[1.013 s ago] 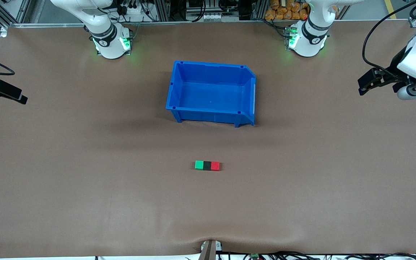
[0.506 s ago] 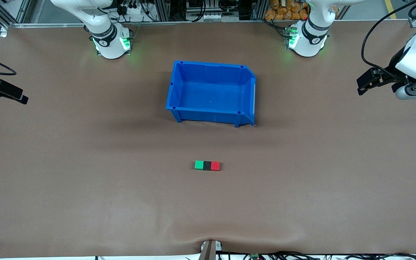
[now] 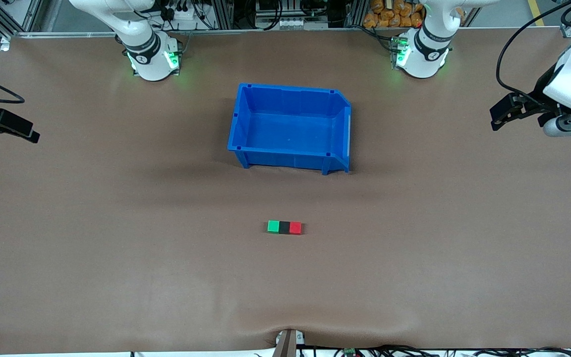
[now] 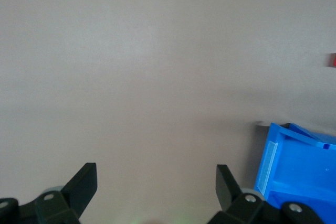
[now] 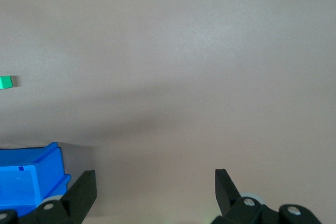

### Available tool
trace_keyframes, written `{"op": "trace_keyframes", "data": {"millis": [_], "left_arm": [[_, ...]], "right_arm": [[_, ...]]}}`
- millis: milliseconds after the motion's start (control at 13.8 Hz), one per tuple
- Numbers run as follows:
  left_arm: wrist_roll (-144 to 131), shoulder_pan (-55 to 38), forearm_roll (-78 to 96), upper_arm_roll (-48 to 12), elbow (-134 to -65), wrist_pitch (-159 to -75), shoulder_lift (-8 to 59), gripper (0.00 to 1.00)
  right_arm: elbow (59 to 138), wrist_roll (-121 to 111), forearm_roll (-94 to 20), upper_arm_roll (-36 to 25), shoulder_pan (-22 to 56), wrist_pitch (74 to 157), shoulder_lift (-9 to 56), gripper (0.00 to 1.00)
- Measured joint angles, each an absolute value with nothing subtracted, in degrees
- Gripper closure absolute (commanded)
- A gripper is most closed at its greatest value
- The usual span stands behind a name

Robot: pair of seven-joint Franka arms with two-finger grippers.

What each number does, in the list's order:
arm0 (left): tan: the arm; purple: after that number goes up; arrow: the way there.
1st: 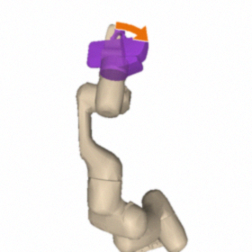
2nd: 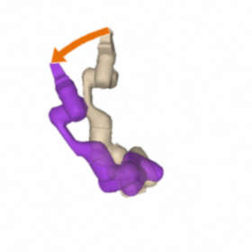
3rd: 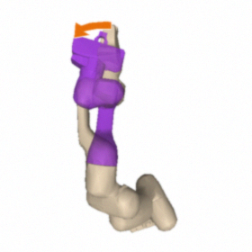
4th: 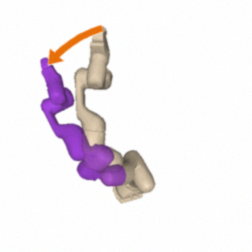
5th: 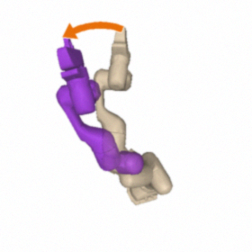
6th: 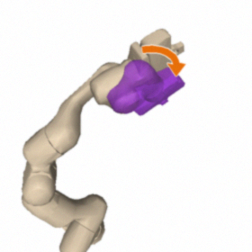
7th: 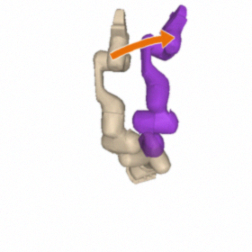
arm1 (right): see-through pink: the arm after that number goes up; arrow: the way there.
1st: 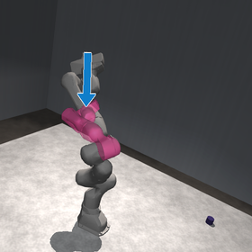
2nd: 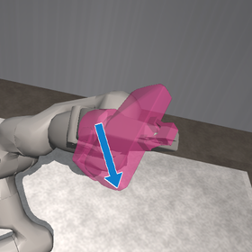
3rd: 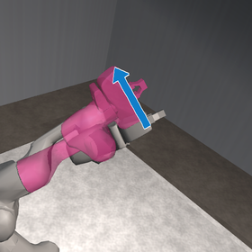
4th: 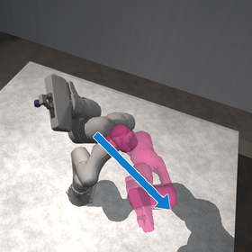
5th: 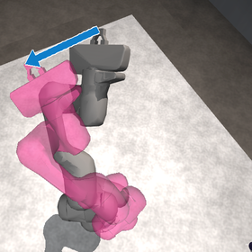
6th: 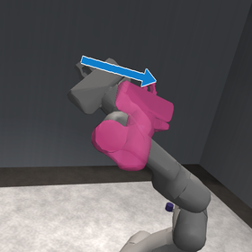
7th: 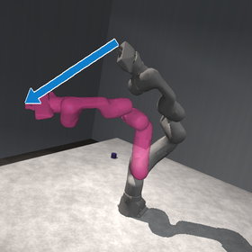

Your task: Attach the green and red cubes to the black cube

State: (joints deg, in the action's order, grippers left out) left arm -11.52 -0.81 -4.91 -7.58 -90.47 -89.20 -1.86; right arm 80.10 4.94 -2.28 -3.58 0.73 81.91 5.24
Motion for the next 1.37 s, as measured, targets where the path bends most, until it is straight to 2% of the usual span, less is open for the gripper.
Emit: {"op": "trace_keyframes", "data": {"millis": [1374], "left_arm": [[-11.45,-0.83,-5.3,-7.57,-88.11,-88.0,-0.81,0.0]], "right_arm": [[80.1,4.94,-2.24,-3.53,0.81,81.91,5.41,0.0]]}}
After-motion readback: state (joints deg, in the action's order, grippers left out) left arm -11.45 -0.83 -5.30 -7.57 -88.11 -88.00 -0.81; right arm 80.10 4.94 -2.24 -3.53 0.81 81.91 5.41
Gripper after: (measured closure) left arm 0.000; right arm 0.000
